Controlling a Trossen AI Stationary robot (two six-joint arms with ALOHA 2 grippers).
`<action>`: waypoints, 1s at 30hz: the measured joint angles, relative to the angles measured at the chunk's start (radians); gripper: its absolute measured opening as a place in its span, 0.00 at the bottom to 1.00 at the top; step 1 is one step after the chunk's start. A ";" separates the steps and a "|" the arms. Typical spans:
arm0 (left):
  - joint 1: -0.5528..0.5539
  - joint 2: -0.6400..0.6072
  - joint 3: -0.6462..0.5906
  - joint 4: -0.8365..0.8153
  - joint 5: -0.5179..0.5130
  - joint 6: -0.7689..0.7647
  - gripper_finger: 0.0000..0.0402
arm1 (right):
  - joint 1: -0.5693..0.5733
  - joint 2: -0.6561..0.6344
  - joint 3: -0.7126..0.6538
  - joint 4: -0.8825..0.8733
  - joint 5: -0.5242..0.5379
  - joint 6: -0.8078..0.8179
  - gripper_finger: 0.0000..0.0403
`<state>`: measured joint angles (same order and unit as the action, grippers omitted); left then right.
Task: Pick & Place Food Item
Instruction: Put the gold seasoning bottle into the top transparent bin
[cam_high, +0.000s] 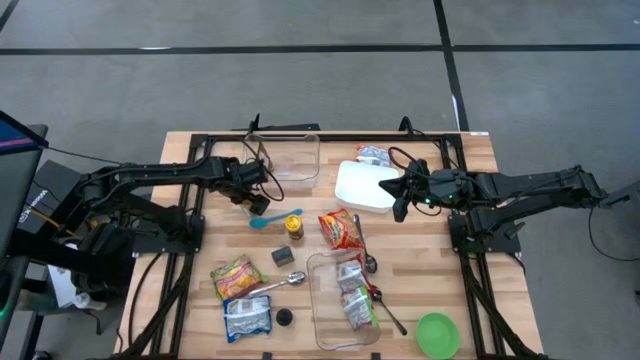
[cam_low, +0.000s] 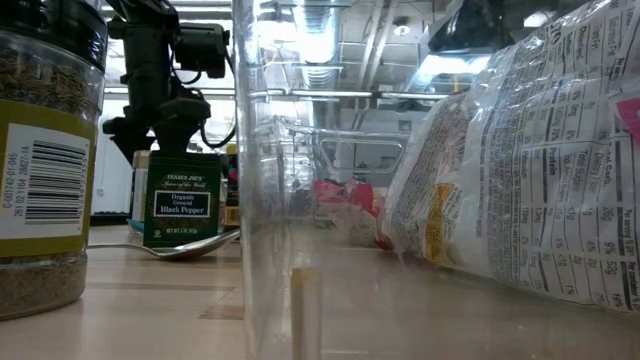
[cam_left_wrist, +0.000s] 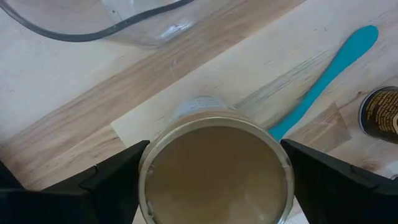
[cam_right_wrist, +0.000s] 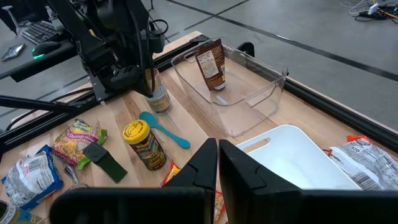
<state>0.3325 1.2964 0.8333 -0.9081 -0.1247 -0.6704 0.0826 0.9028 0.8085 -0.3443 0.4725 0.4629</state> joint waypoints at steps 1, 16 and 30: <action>0.000 0.000 0.000 0.000 0.000 0.000 0.85 | 0.000 0.000 0.000 0.000 0.000 0.000 0.03; 0.000 0.000 0.000 -0.001 -0.002 0.000 0.72 | 0.000 0.000 0.000 0.000 0.000 0.000 0.03; 0.000 0.000 0.000 0.000 -0.002 0.000 0.72 | 0.000 0.000 0.000 0.000 0.000 0.000 0.03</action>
<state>0.3325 1.2961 0.8337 -0.9081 -0.1265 -0.6704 0.0826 0.9031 0.8084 -0.3444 0.4725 0.4625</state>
